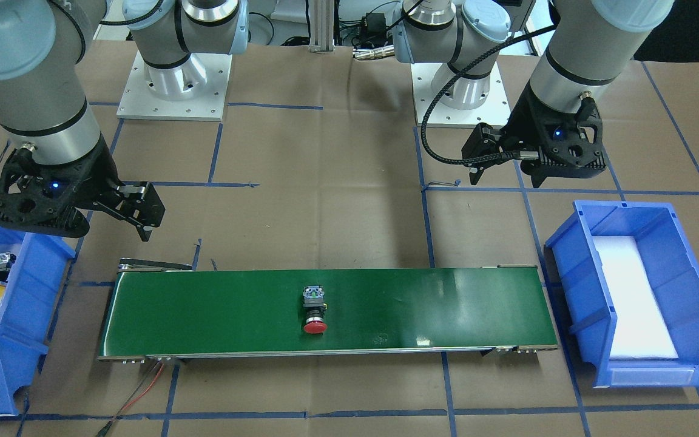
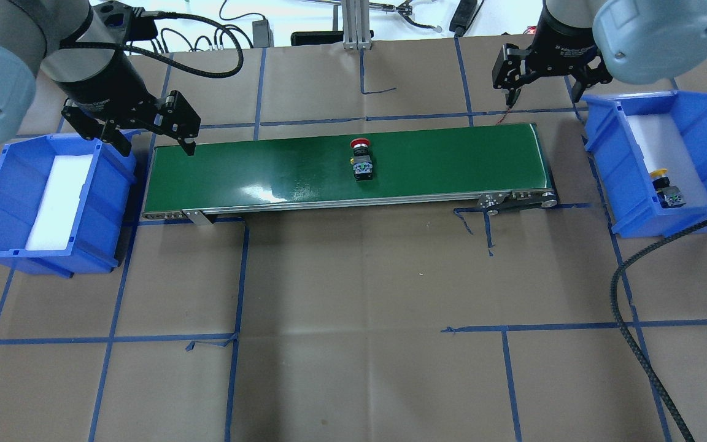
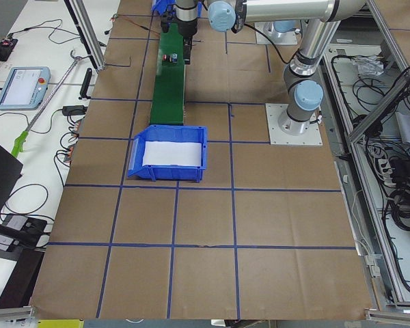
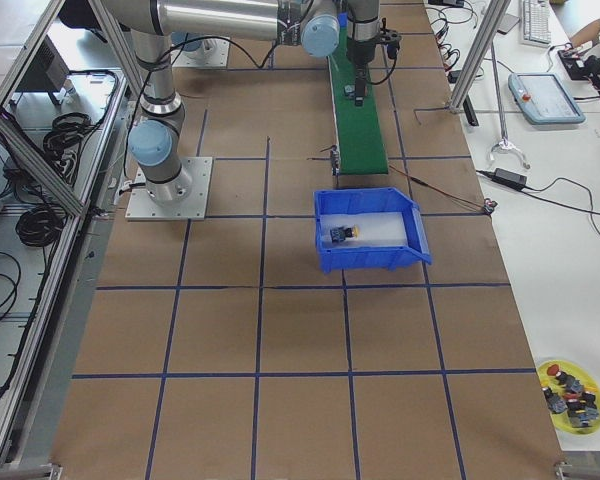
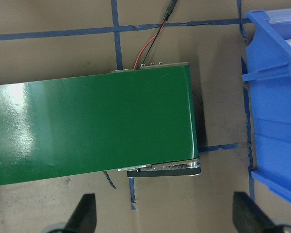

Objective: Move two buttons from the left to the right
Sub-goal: 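Move the right gripper back over the conveyor above the red button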

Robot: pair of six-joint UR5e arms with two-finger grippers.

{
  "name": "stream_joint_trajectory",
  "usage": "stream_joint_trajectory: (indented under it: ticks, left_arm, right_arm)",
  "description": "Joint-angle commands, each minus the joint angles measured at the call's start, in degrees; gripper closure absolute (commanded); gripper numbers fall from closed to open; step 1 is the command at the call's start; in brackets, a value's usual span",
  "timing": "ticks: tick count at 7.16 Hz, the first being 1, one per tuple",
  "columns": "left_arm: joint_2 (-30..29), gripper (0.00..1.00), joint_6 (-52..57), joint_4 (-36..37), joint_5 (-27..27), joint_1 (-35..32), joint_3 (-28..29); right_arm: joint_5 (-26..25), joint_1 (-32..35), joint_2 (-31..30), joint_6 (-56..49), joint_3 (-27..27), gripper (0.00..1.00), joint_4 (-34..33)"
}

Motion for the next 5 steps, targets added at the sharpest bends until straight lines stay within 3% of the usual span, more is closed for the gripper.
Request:
stream_joint_trajectory:
  ticks: [1, 5]
  left_arm:
    - [0.00, 0.01, 0.01, -0.05, 0.00, 0.00, -0.06]
    - [0.00, 0.01, 0.01, -0.05, 0.00, 0.00, -0.07]
  right_arm:
    - [0.10, 0.19, 0.21, 0.06, 0.09, 0.01, 0.09]
    - [0.54, 0.19, 0.83, 0.15, 1.83, 0.01, -0.87]
